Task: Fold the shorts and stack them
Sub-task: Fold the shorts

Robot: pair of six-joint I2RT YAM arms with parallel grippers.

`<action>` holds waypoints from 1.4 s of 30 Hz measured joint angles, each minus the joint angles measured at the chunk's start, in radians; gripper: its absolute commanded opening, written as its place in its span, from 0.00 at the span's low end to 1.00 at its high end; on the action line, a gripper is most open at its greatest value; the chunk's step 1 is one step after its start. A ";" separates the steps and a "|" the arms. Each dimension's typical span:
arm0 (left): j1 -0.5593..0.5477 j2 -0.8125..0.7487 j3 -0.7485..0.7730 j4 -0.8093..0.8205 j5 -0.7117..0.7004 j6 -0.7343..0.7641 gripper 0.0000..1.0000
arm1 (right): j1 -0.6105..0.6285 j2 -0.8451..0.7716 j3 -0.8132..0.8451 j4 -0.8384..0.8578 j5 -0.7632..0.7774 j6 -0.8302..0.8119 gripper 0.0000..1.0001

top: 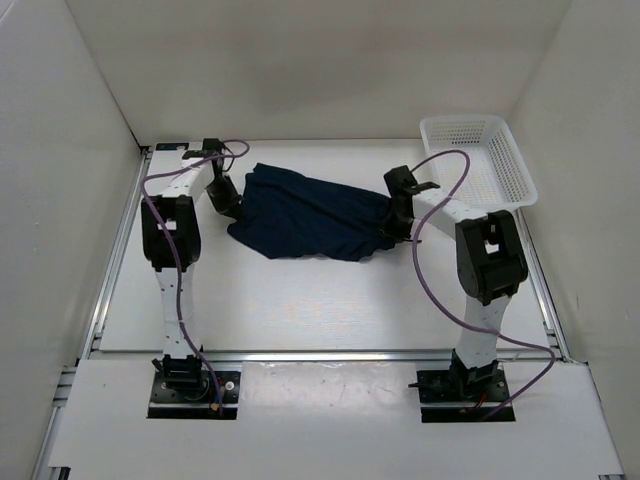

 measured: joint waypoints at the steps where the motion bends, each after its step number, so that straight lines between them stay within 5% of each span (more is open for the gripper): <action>1: 0.003 -0.035 -0.055 0.005 -0.006 -0.009 0.10 | 0.007 -0.021 -0.029 0.001 0.004 -0.007 0.04; 10: 0.035 -0.466 -0.556 0.042 -0.082 -0.077 0.10 | 0.118 -0.301 -0.348 -0.064 0.034 -0.022 0.04; 12: 0.035 -0.571 -0.655 0.051 -0.096 -0.087 0.10 | 0.140 -0.368 -0.408 -0.090 0.039 -0.015 0.12; 14: 0.031 -0.669 -0.750 0.047 -0.105 -0.096 0.10 | 0.160 -0.435 -0.459 -0.122 0.042 -0.009 0.45; 15: 0.028 -0.708 -0.787 0.043 -0.106 -0.097 0.23 | 0.168 -0.468 -0.481 -0.139 0.043 -0.002 0.70; 18: 0.016 -0.745 -0.828 0.027 -0.107 -0.089 0.47 | 0.177 -0.548 -0.516 -0.203 0.056 0.010 0.98; 19: 0.011 -0.742 -0.828 0.025 -0.108 -0.088 0.56 | 0.178 -0.569 -0.517 -0.227 0.066 0.011 1.00; 21: 0.003 -0.734 -0.821 0.017 -0.114 -0.085 0.77 | 0.181 -0.611 -0.517 -0.261 0.088 0.012 1.00; 22: -0.005 -0.724 -0.804 0.003 -0.120 -0.087 0.77 | 0.181 -0.631 -0.515 -0.279 0.101 0.012 1.00; 26: -0.031 -0.671 -0.676 -0.019 -0.135 -0.084 0.54 | 0.181 -0.678 -0.471 -0.345 0.153 0.015 1.00; 32: -0.069 -0.455 -0.368 -0.013 -0.127 -0.051 0.68 | 0.181 -0.653 -0.365 -0.361 0.203 0.016 0.98; 35: -0.077 -0.319 -0.267 -0.007 -0.093 -0.038 0.71 | 0.179 -0.618 -0.324 -0.356 0.212 0.015 0.89; 40: -0.082 -0.159 -0.245 -0.027 -0.034 -0.024 0.67 | 0.139 -0.560 -0.275 -0.335 0.217 0.000 0.67; 42: -0.082 -0.137 -0.240 -0.050 -0.015 -0.023 0.55 | 0.107 -0.529 -0.263 -0.312 0.208 -0.007 0.66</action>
